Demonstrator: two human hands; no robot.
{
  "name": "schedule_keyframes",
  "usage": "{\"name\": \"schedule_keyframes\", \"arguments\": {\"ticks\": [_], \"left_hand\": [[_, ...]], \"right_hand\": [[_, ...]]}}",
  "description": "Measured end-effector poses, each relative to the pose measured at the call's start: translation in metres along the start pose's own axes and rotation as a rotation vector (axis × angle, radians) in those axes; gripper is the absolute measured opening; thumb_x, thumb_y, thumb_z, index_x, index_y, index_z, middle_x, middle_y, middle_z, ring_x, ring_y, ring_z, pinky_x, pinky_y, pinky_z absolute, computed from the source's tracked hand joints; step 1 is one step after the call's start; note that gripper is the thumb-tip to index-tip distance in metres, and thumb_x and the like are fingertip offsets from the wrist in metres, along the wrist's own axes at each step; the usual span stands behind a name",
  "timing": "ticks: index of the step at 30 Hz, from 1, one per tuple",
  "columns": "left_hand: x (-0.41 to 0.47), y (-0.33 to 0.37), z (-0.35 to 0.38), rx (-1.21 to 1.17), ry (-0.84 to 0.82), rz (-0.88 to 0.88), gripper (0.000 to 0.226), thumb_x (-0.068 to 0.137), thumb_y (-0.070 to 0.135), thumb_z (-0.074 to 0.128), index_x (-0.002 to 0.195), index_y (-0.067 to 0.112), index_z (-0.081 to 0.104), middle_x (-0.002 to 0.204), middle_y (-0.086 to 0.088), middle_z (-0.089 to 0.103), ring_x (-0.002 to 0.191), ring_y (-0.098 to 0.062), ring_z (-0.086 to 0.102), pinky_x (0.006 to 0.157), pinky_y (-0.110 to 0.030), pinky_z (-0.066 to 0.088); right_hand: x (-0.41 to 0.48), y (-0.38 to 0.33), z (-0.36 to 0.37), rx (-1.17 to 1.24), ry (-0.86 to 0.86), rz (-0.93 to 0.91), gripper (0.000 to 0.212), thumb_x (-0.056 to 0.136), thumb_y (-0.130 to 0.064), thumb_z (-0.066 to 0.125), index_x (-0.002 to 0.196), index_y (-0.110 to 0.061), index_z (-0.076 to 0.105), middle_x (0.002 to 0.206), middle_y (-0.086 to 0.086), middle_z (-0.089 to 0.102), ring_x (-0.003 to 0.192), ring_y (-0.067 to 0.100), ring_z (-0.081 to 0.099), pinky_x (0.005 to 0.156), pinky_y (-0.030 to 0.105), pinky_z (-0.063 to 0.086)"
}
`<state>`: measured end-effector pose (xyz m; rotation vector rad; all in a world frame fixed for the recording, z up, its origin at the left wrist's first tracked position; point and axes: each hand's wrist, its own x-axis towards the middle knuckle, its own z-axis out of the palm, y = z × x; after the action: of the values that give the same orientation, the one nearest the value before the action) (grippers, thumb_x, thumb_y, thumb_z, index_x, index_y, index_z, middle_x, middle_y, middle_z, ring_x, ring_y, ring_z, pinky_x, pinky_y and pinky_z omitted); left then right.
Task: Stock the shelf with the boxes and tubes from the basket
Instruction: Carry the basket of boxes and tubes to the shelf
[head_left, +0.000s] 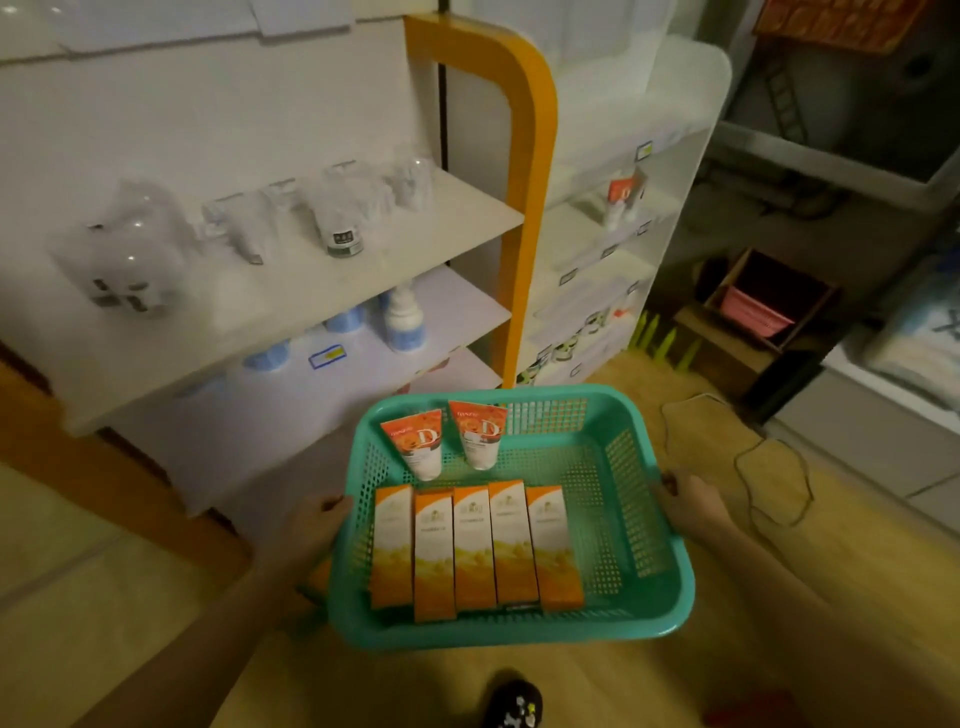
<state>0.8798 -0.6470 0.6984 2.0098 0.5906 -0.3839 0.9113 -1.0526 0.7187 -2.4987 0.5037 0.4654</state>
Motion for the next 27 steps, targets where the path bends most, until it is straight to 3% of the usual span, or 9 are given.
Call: {"name": "schedule_keyframes", "arguments": {"ticks": [2, 5, 8, 13, 17, 19, 22, 27], "left_hand": [[0.009, 0.028, 0.017, -0.047, -0.015, 0.002, 0.028, 0.094, 0.02, 0.049, 0.069, 0.019, 0.063, 0.073, -0.007, 0.066, 0.073, -0.025, 0.063, 0.077, -0.042, 0.054], [0.018, 0.067, 0.044, -0.117, -0.038, -0.016, 0.027, 0.094, 0.021, 0.048, 0.075, 0.011, 0.065, 0.078, -0.013, 0.068, 0.067, -0.023, 0.064, 0.063, -0.035, 0.054], [0.031, 0.1, 0.072, -0.13, -0.016, -0.004, 0.027, 0.094, 0.016, 0.049, 0.073, 0.007, 0.064, 0.074, -0.015, 0.065, 0.065, -0.025, 0.061, 0.062, -0.033, 0.051], [0.062, 0.137, 0.125, -0.1, 0.011, -0.047, 0.027, 0.093, 0.023, 0.05, 0.087, 0.004, 0.067, 0.088, -0.021, 0.068, 0.081, -0.034, 0.064, 0.082, -0.049, 0.053], [0.081, 0.166, 0.186, -0.165, 0.048, -0.09, 0.026, 0.094, 0.02, 0.048, 0.094, 0.001, 0.065, 0.077, -0.013, 0.064, 0.067, -0.023, 0.059, 0.057, -0.034, 0.048], [0.09, 0.18, 0.217, -0.169, 0.099, -0.088, 0.027, 0.094, 0.017, 0.048, 0.101, -0.004, 0.064, 0.083, -0.014, 0.064, 0.069, -0.023, 0.058, 0.06, -0.034, 0.049], [0.095, 0.208, 0.257, -0.123, 0.192, -0.088, 0.023, 0.093, 0.015, 0.051, 0.09, -0.002, 0.066, 0.083, -0.014, 0.063, 0.073, -0.027, 0.058, 0.072, -0.04, 0.05], [0.108, 0.252, 0.312, -0.131, 0.27, -0.129, 0.023, 0.093, 0.013, 0.05, 0.077, 0.002, 0.063, 0.066, -0.011, 0.055, 0.063, -0.024, 0.052, 0.067, -0.036, 0.045]], "right_hand": [[0.02, 0.008, -0.019, 0.028, -0.003, 0.018, 0.023, 0.096, -0.032, 0.041, 0.096, -0.015, 0.055, 0.089, 0.009, 0.06, 0.079, 0.021, 0.054, 0.069, 0.031, 0.043], [0.046, 0.019, -0.047, 0.074, -0.013, 0.037, 0.03, 0.097, -0.031, 0.04, 0.108, -0.009, 0.058, 0.081, 0.003, 0.056, 0.073, 0.016, 0.054, 0.064, 0.029, 0.043], [0.075, 0.031, -0.074, 0.112, -0.012, 0.035, 0.032, 0.096, -0.029, 0.04, 0.118, -0.011, 0.054, 0.107, 0.014, 0.062, 0.099, 0.028, 0.059, 0.084, 0.038, 0.046], [0.145, 0.063, -0.114, 0.09, -0.053, 0.038, 0.038, 0.097, -0.03, 0.039, 0.126, -0.01, 0.049, 0.124, 0.015, 0.058, 0.109, 0.029, 0.057, 0.087, 0.036, 0.045], [0.213, 0.088, -0.151, 0.029, -0.106, -0.009, 0.035, 0.097, -0.027, 0.038, 0.123, -0.007, 0.051, 0.12, 0.017, 0.059, 0.097, 0.025, 0.056, 0.083, 0.034, 0.043], [0.245, 0.094, -0.176, -0.016, -0.13, -0.075, 0.033, 0.097, -0.025, 0.038, 0.12, -0.006, 0.052, 0.119, 0.017, 0.06, 0.093, 0.022, 0.055, 0.081, 0.033, 0.044], [0.289, 0.102, -0.212, -0.112, -0.136, -0.164, 0.034, 0.098, -0.024, 0.035, 0.121, -0.006, 0.052, 0.12, 0.017, 0.06, 0.099, 0.027, 0.057, 0.083, 0.035, 0.045], [0.361, 0.116, -0.254, -0.151, -0.167, -0.232, 0.037, 0.099, -0.025, 0.033, 0.122, -0.003, 0.052, 0.119, 0.021, 0.059, 0.109, 0.035, 0.056, 0.088, 0.039, 0.044]]}}
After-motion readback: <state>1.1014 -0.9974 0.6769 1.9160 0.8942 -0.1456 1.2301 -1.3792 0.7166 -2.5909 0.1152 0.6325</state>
